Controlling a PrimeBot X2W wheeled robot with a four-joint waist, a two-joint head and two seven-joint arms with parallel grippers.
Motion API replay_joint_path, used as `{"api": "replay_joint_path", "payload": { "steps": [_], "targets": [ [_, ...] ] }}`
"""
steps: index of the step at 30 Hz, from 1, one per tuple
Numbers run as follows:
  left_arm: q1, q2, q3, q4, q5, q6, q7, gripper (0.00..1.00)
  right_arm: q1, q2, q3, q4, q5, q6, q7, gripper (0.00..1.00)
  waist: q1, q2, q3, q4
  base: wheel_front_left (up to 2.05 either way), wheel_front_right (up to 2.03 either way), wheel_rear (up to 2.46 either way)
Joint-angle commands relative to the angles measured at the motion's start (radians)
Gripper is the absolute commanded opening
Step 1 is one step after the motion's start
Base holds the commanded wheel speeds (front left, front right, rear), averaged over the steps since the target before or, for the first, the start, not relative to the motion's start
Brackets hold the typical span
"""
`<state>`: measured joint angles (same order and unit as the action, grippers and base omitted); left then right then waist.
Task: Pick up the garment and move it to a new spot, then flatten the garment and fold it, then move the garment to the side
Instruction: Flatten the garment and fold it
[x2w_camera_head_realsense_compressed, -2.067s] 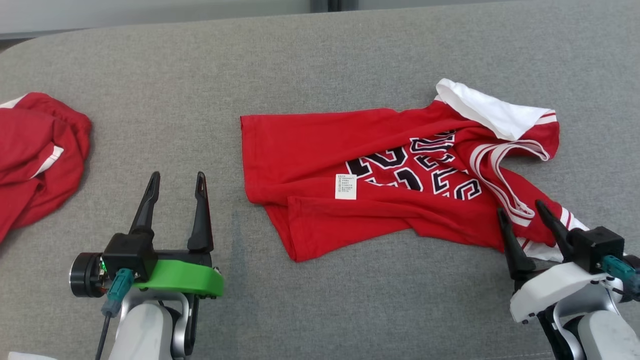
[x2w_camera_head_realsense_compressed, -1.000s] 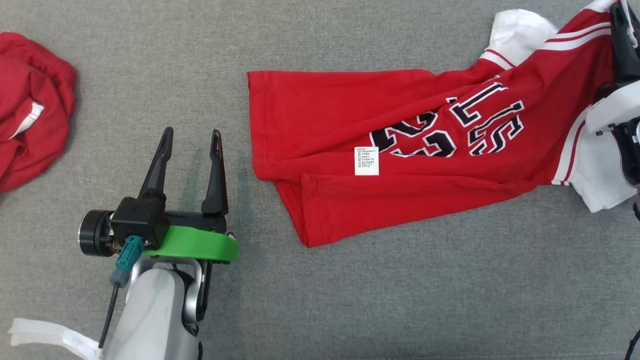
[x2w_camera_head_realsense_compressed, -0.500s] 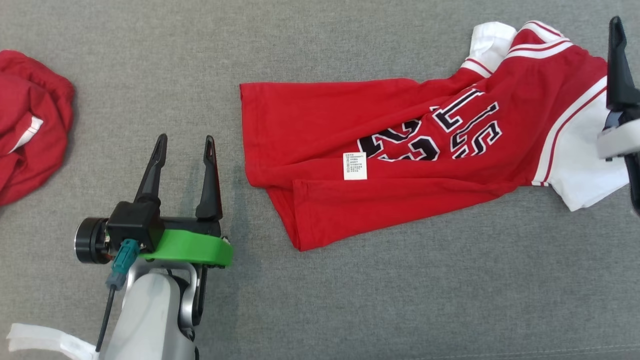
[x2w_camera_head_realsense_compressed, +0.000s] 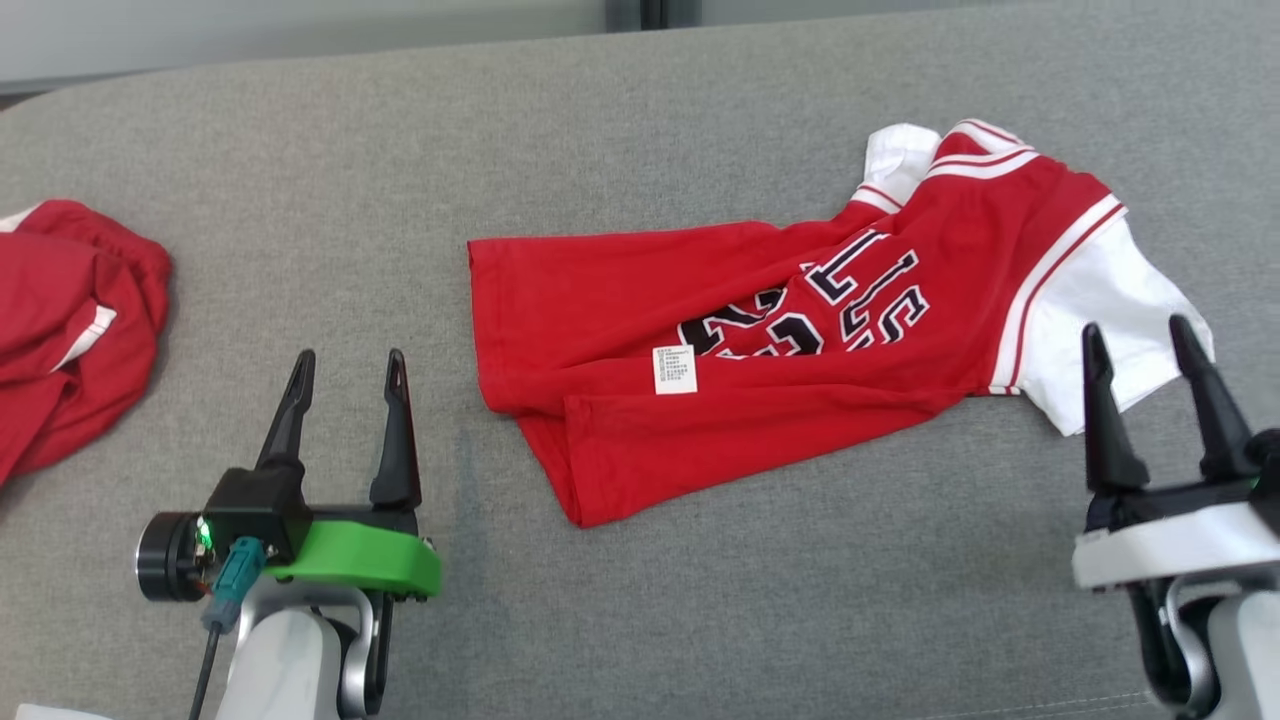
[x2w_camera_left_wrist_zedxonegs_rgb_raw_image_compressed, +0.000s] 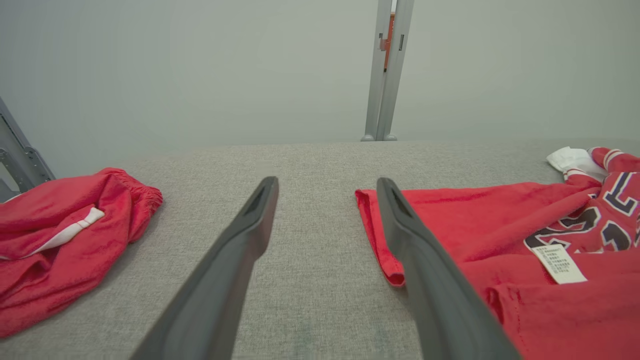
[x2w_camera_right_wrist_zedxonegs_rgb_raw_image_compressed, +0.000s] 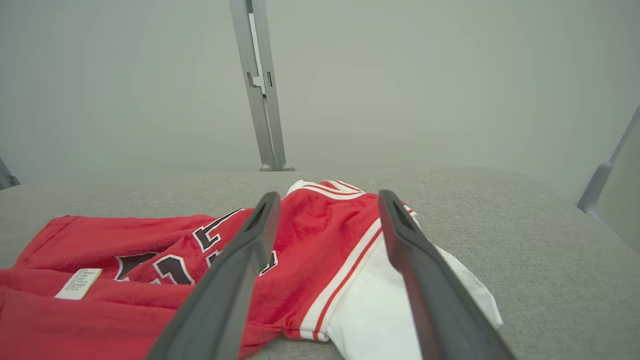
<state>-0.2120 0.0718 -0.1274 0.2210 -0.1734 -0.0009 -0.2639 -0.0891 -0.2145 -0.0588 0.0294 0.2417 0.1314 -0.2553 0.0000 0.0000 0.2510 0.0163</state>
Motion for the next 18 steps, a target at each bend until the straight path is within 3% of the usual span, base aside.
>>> {"api": "replay_joint_path", "payload": {
  "steps": [1, 18],
  "targets": [
    [0.016, 0.006, 0.005, 0.002, 0.001, 0.001, 0.0, 1.0, 0.027, 0.01, 0.005, -0.016, -0.006, -0.001, 0.008, 1.0, 0.0, 0.0, -0.032, -0.015, 0.0, 0.0, 0.0],
    [0.049, 0.018, -0.007, 0.006, -0.016, 0.009, 0.0, 1.0, 0.115, 0.046, 0.004, -0.118, -0.029, -0.001, 0.074, 1.0, 0.0, 0.0, -0.061, -0.01, 0.0, 0.0, 0.0]
  ]
}}
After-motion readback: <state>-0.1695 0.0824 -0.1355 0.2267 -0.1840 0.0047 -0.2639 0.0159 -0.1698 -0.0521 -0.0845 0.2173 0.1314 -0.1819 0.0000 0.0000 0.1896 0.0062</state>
